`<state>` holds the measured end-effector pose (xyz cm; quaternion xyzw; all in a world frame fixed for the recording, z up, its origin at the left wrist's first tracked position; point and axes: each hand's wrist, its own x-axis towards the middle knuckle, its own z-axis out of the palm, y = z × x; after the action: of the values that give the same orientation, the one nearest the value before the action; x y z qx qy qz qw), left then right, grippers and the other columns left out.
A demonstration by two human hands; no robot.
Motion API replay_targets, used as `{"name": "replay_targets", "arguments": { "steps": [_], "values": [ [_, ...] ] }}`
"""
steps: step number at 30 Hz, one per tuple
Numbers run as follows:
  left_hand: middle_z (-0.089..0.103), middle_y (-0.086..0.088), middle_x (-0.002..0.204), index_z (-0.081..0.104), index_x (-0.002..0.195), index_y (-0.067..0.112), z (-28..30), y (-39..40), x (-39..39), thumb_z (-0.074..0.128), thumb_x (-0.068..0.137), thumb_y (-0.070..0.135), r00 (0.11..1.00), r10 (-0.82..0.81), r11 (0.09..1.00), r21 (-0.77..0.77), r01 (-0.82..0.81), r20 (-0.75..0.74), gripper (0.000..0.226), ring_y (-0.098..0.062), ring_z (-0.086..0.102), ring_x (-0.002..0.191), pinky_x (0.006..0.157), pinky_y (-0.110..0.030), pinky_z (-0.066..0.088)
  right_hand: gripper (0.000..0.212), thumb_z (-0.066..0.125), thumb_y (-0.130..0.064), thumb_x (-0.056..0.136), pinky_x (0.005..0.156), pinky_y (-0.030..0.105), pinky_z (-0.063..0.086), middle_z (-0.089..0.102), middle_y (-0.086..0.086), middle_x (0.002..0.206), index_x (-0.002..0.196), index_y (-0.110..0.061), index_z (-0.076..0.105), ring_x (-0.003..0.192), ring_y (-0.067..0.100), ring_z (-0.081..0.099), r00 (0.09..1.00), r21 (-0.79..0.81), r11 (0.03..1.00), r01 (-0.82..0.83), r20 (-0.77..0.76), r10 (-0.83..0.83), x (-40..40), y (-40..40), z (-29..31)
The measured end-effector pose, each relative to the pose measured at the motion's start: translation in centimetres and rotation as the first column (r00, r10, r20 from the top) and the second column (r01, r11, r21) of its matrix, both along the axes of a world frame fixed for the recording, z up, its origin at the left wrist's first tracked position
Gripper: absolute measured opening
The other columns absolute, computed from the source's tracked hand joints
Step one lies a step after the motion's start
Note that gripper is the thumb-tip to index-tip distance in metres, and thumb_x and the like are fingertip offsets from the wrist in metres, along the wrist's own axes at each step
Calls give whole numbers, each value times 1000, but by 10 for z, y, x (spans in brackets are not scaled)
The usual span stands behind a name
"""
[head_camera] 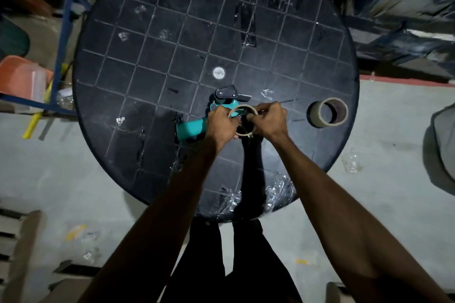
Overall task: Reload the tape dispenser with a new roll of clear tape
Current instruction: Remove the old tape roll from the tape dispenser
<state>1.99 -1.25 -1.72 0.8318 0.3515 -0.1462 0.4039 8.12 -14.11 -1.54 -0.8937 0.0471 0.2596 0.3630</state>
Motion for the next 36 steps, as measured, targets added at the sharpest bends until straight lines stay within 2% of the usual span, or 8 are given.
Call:
{"name": "replay_targets", "arguments": {
  "steps": [6, 15, 21, 23, 26, 28, 32, 36],
  "values": [
    [75, -11, 101, 76, 103, 8, 2, -2, 2, 71, 87, 27, 1000, 27, 999, 41, -27, 8, 25, -29, 69, 91, 79, -34, 56, 19, 85, -17, 72, 75, 31, 64, 77, 1, 77, 90, -13, 84, 69, 13, 71, 999, 11, 999, 36, 25, -36, 4, 3, 0],
    [74, -12, 98, 71, 107, 13, 14, -3, -15, 66, 90, 43, 998, -42, 998, 51, 40, 36, 35, -33, 68, 93, 79, -35, 51, 28, 76, -35, 72, 68, 37, 61, 71, 9, 67, 68, -8, 74, 71, 27, 72, 996, -114, 989, 92, 6, -92, -18, -2, 1],
    [73, -14, 102, 69, 112, 12, 9, -5, -13, 67, 91, 32, 997, -79, 994, 82, 78, 9, 30, -34, 68, 96, 86, -40, 54, 36, 70, -18, 81, 84, 35, 57, 75, 12, 104, 116, -19, 74, 96, 31, 71, 968, -159, 966, -206, 112, 225, -17, 4, 4],
    [74, -10, 100, 72, 110, 12, 6, -2, -11, 71, 88, 26, 998, -57, 995, 82, 56, 8, 26, -30, 69, 91, 80, -33, 54, 31, 73, -17, 78, 83, 33, 57, 77, 10, 98, 109, -20, 79, 92, 29, 71, 965, -153, 963, -222, 107, 240, -11, 4, 1],
    [73, -6, 88, 76, 102, 8, 0, 0, -8, 74, 88, 17, 1000, -11, 999, 41, 10, 15, 17, -10, 60, 57, 46, -9, 42, 28, 83, -18, 73, 86, 36, 61, 80, 5, 90, 101, -18, 82, 83, 20, 73, 990, -101, 988, -119, 62, 125, -1, 1, -4],
    [71, -4, 89, 77, 103, 5, -3, -1, -3, 76, 87, 14, 1000, 11, 999, 45, -11, 0, 18, -6, 53, 50, 42, -7, 43, 26, 87, -18, 71, 81, 37, 63, 80, 4, 86, 97, -16, 83, 78, 17, 73, 997, -85, 994, -66, 45, 70, 1, 3, -7],
    [72, -9, 109, 75, 107, 8, -2, -6, 4, 77, 85, 23, 998, 62, 990, 126, -58, -31, 28, -27, 67, 96, 82, -30, 52, 21, 89, -16, 72, 75, 36, 64, 77, 4, 80, 92, -13, 83, 73, 17, 72, 1000, -89, 996, 8, 21, -6, 2, 8, -7],
    [70, -8, 111, 72, 108, 9, 5, -8, 8, 78, 85, 19, 997, 74, 989, 133, -69, -30, 26, -24, 66, 101, 78, -28, 46, 17, 90, -15, 71, 69, 40, 65, 74, 5, 77, 84, -11, 80, 69, 18, 73, 999, -84, 995, 48, 12, -48, -1, 9, 1]
  ]
}}
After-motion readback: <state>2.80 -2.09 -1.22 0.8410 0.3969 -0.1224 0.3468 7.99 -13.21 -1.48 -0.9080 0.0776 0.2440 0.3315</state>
